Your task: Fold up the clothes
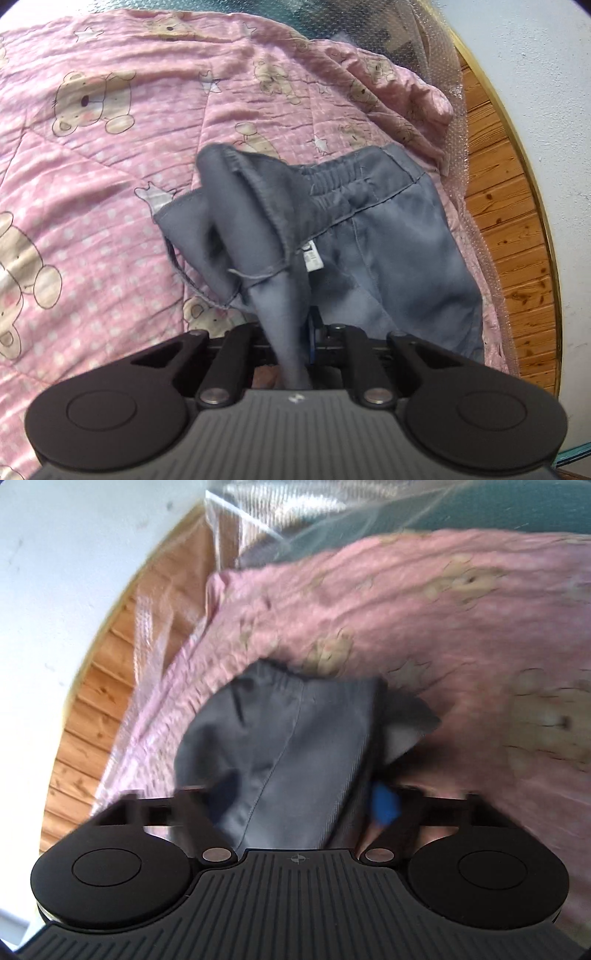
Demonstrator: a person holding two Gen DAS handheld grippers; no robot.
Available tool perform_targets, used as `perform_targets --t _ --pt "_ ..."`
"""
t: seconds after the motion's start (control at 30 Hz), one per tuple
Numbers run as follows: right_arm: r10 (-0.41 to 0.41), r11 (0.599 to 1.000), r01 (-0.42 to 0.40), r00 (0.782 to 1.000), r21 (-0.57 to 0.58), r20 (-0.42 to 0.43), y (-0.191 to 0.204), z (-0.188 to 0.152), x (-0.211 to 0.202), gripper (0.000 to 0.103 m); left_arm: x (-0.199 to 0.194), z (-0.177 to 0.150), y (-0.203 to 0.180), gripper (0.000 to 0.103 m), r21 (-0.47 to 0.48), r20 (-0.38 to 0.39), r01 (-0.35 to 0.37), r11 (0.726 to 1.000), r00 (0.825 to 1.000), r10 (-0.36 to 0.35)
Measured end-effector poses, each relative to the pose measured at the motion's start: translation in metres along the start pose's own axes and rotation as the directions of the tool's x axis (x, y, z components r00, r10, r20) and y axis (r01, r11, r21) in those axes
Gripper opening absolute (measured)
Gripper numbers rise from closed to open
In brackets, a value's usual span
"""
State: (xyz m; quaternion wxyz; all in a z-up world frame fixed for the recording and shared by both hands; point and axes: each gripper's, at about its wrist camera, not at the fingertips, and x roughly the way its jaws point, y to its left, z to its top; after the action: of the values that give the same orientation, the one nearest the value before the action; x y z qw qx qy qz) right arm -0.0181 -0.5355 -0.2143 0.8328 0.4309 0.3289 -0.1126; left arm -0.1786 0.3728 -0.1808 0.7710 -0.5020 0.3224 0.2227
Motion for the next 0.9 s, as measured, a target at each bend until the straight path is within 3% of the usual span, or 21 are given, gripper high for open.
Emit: perform_targets --t 0.1,0.2,0.27,0.43,0.5,0.57,0.63,0.7,0.77,0.8,0.83,0.87,0.9 --pt "0.007 1.0 -0.006 1.0 -0.005 0.024 0.012 0.007 -0.011 0.002 -0.024 0.004 -0.01 0.007 0.009 0.016 0.044 0.999 0.999 -0.044" --pt "0.051 0.998 -0.048 0.995 -0.038 0.083 0.033 0.012 -0.049 0.001 -0.058 0.01 -0.026 0.006 0.001 0.035 0.138 0.99 0.99 -0.137" --pt "0.071 0.995 -0.063 0.991 -0.072 0.114 0.05 0.017 -0.077 0.0 -0.086 0.016 -0.047 0.006 0.002 0.053 0.211 0.978 0.976 -0.21" --pt "0.077 0.989 -0.053 0.982 -0.138 0.171 0.097 0.045 -0.134 0.0 -0.145 0.054 -0.135 0.006 0.034 0.116 0.377 0.925 0.918 -0.379" --pt "0.064 0.986 -0.036 0.983 -0.162 0.172 0.119 0.064 -0.143 0.0 -0.15 0.077 -0.183 0.007 0.031 0.123 0.384 0.923 0.915 -0.385" --pt "0.045 0.981 -0.014 0.987 -0.194 0.156 0.143 0.085 -0.141 0.0 -0.124 0.107 -0.226 0.008 0.011 0.093 0.318 0.948 0.944 -0.317" --pt "0.008 0.975 0.015 0.994 -0.221 0.105 0.166 0.107 -0.113 0.0 -0.063 0.136 -0.263 0.011 -0.008 0.026 0.177 0.984 0.984 -0.177" --pt "-0.056 0.965 0.065 0.997 -0.254 0.044 0.183 0.122 -0.057 0.001 0.024 0.157 -0.282 0.02 -0.033 -0.056 -0.009 0.999 0.998 0.008" --pt "-0.144 0.954 0.134 0.99 -0.268 -0.015 0.193 0.129 0.015 0.002 0.101 0.162 -0.285 0.021 0.023 -0.079 -0.216 0.976 0.973 0.217" --pt "-0.185 0.946 0.167 0.982 -0.277 -0.04 0.196 0.13 0.054 0.008 0.135 0.162 -0.283 0.022 0.07 -0.066 -0.322 0.944 0.943 0.327" --pt "-0.228 0.935 0.2 0.972 -0.291 -0.064 0.197 0.13 0.09 0.016 0.169 0.161 -0.281 0.021 0.115 -0.048 -0.424 0.898 0.901 0.432" --pt "-0.272 0.922 0.233 0.959 -0.308 -0.087 0.197 0.129 0.126 0.032 0.197 0.159 -0.276 0.024 0.14 -0.031 -0.499 0.855 0.861 0.507" --pt "-0.288 0.916 0.245 0.953 -0.317 -0.098 0.194 0.129 0.151 0.035 0.196 0.151 -0.265 0.023 0.095 -0.028 -0.48 0.872 0.874 0.484"
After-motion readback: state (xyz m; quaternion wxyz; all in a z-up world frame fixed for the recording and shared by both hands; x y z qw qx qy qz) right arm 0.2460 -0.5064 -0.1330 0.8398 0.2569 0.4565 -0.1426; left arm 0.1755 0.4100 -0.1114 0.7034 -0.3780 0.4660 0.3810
